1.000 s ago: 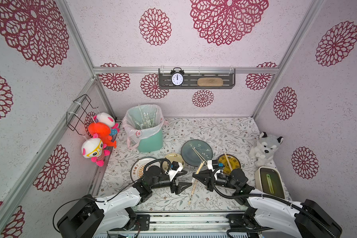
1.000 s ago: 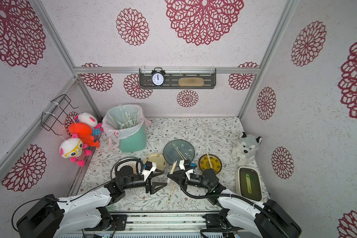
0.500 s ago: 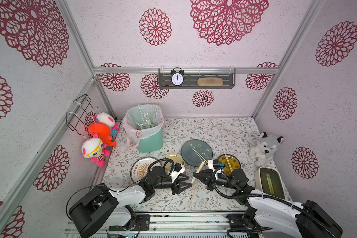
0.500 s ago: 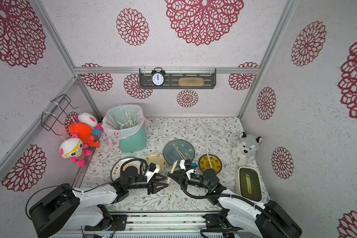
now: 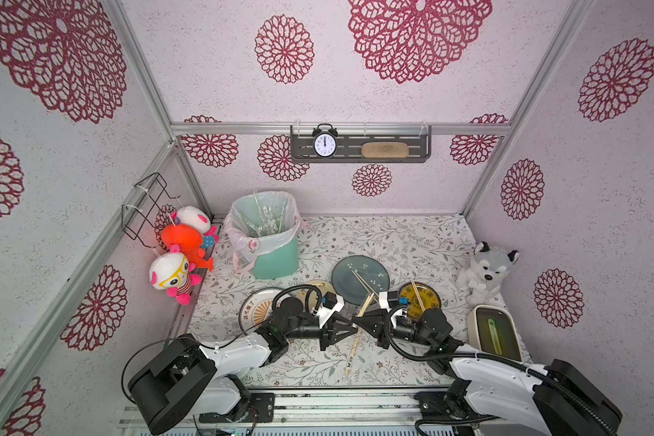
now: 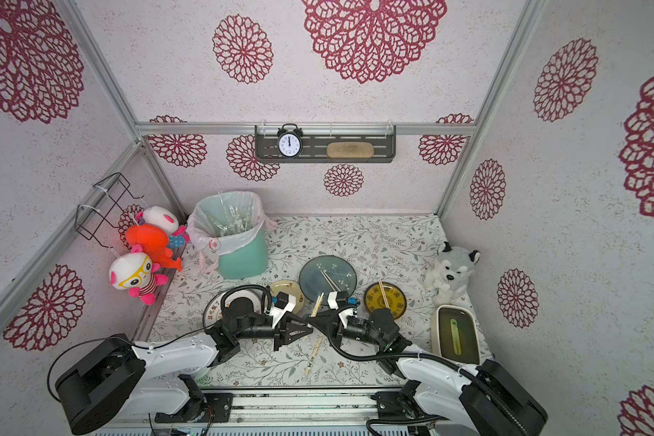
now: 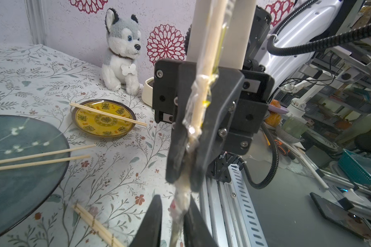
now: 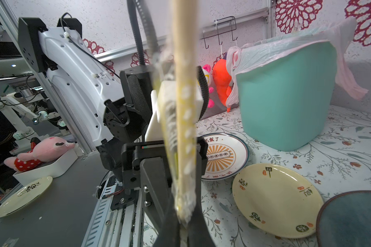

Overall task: Remove the packaging of disposable chopsticks
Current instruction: Remove the packet bag from the disposable chopsticks.

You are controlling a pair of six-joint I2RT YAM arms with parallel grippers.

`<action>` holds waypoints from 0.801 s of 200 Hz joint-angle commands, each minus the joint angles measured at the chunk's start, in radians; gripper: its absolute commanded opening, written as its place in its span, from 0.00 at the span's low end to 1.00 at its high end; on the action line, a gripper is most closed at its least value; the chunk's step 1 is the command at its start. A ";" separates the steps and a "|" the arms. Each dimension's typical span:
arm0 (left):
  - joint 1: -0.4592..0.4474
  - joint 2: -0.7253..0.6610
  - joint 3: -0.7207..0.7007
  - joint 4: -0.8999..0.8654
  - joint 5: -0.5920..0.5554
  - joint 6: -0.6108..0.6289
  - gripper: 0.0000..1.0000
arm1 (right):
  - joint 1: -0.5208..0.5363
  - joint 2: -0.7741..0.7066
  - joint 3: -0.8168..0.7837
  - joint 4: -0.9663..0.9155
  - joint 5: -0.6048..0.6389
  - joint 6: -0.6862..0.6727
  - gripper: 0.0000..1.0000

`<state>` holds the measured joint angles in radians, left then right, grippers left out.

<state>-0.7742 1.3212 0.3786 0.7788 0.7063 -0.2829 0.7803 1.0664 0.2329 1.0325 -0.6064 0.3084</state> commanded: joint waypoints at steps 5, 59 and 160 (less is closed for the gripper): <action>0.000 -0.050 0.044 -0.012 -0.011 0.019 0.25 | 0.010 0.022 0.001 0.068 -0.039 0.015 0.00; -0.002 0.011 0.002 0.085 -0.004 -0.027 0.22 | 0.010 -0.024 -0.015 0.069 0.008 0.005 0.00; -0.007 0.007 -0.057 0.102 -0.041 -0.030 0.74 | 0.011 -0.043 -0.007 0.045 0.034 0.008 0.00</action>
<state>-0.7765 1.3327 0.3553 0.8558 0.6865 -0.3187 0.7853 1.0611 0.2176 1.0531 -0.5938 0.3164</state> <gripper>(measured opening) 0.697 0.071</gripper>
